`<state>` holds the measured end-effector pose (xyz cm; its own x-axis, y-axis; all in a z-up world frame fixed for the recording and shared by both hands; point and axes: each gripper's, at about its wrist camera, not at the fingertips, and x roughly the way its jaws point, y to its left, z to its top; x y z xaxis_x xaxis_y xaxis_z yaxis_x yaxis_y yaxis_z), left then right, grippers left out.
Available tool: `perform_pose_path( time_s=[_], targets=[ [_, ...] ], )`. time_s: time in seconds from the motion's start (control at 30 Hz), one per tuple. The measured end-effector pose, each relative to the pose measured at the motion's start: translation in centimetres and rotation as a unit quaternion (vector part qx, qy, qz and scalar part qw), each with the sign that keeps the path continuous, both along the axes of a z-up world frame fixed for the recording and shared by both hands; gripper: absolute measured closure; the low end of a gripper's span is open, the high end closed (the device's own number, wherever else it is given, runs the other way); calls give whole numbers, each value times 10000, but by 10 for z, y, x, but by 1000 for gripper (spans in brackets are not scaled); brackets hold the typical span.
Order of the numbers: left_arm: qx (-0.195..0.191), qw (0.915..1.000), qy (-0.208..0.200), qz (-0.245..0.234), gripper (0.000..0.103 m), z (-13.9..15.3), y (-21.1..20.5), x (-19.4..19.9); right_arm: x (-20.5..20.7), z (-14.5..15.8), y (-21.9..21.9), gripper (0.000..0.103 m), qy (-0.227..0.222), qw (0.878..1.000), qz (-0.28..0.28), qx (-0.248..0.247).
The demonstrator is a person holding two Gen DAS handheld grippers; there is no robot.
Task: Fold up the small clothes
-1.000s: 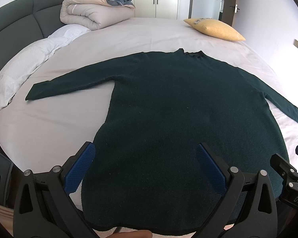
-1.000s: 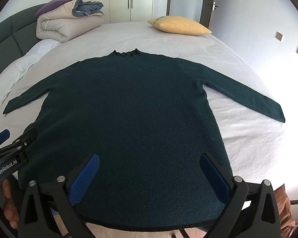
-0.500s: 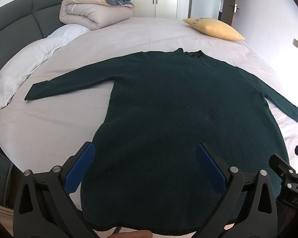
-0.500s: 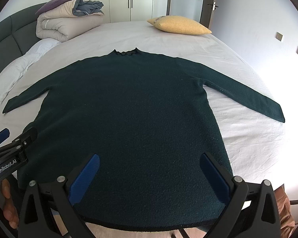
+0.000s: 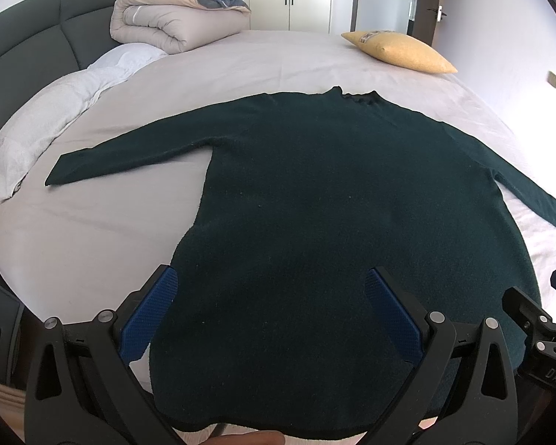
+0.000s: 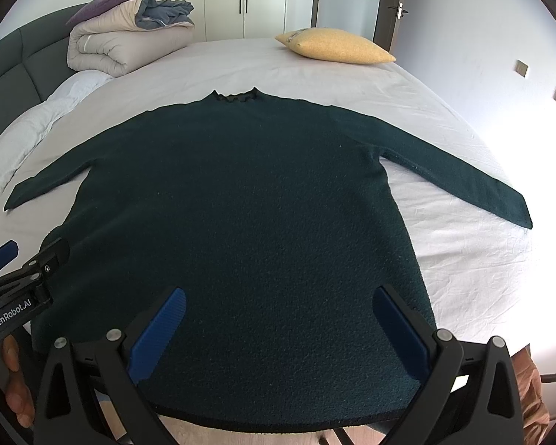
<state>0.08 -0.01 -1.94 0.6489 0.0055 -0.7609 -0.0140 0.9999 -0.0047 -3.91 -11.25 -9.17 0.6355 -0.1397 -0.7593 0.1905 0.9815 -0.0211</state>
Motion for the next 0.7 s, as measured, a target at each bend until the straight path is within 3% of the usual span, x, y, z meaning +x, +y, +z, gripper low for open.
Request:
perform_pose_path(
  time_s=[0.7],
  targets=[
    [-17, 10000, 46, -13, 0, 0, 0, 0, -2, -3, 0, 0, 29, 10000, -7, 26]
  ],
)
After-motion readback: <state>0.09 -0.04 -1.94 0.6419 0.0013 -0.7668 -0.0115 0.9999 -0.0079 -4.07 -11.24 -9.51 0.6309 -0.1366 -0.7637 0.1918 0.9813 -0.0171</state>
